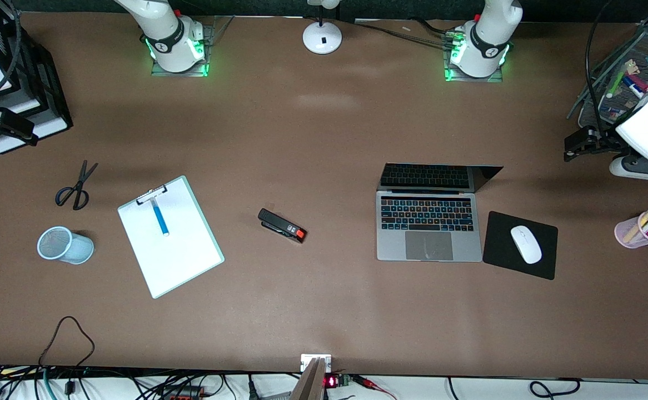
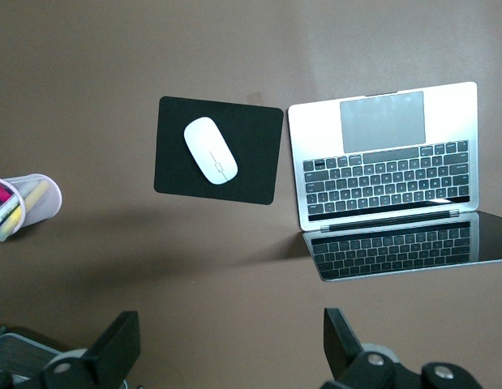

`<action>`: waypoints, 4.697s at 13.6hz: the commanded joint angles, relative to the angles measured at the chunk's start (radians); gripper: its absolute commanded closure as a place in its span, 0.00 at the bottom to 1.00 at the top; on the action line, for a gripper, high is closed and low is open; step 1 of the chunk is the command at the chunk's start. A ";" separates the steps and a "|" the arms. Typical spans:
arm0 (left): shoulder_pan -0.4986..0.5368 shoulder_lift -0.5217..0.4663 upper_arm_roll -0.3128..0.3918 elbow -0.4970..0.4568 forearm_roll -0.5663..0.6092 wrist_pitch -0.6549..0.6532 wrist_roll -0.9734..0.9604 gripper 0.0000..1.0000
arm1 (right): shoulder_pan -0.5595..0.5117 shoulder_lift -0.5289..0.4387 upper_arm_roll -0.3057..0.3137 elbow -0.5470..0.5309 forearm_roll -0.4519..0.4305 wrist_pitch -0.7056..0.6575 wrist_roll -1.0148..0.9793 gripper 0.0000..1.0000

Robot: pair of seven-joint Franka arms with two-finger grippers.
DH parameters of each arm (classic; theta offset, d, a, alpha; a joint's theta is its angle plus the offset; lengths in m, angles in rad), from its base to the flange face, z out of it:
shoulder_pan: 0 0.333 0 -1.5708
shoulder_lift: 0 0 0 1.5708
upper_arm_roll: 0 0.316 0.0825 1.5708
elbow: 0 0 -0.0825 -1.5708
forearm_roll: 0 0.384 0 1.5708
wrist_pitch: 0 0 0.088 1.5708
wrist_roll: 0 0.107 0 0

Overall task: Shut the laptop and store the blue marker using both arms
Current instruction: 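Move both grippers out from the rest pose toward the table, then reach the right gripper to the blue marker while the left reaches the laptop, then grasp the blue marker with the right gripper while the left pushes the lid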

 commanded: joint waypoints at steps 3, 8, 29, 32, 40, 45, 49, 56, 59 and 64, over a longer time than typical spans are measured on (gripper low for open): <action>0.003 0.072 0.008 0.058 0.016 -0.069 0.111 0.20 | -0.001 0.099 0.011 -0.001 0.056 0.062 -0.003 0.00; -0.020 0.069 -0.044 0.032 -0.001 -0.183 0.017 1.00 | 0.026 0.239 0.012 0.004 0.062 0.131 -0.007 0.00; -0.012 0.124 -0.342 -0.530 0.011 0.839 -0.372 1.00 | 0.112 0.525 0.020 -0.266 0.065 0.704 -0.206 0.00; -0.009 0.218 -0.337 -0.463 0.014 0.921 -0.369 1.00 | 0.109 0.526 0.041 -0.262 0.069 0.709 -0.203 0.11; -0.010 0.417 -0.307 -0.252 0.140 0.954 -0.370 1.00 | 0.089 0.537 0.041 -0.246 0.142 0.729 -0.297 0.22; -0.010 0.517 -0.303 -0.179 0.149 0.969 -0.370 1.00 | 0.089 0.548 0.041 -0.246 0.131 0.744 -0.300 0.37; -0.010 0.603 -0.303 -0.096 0.149 0.969 -0.370 1.00 | 0.089 0.566 0.041 -0.237 0.131 0.750 -0.337 0.43; -0.020 0.718 -0.303 -0.027 0.148 0.971 -0.372 1.00 | 0.091 0.580 0.041 -0.234 0.129 0.763 -0.337 0.53; -0.018 0.718 -0.303 -0.027 0.149 0.971 -0.372 1.00 | 0.091 0.585 0.041 -0.234 0.129 0.764 -0.338 0.55; -0.012 0.708 -0.303 -0.027 0.151 0.968 -0.376 1.00 | 0.092 0.585 0.041 -0.226 0.129 0.763 -0.357 0.67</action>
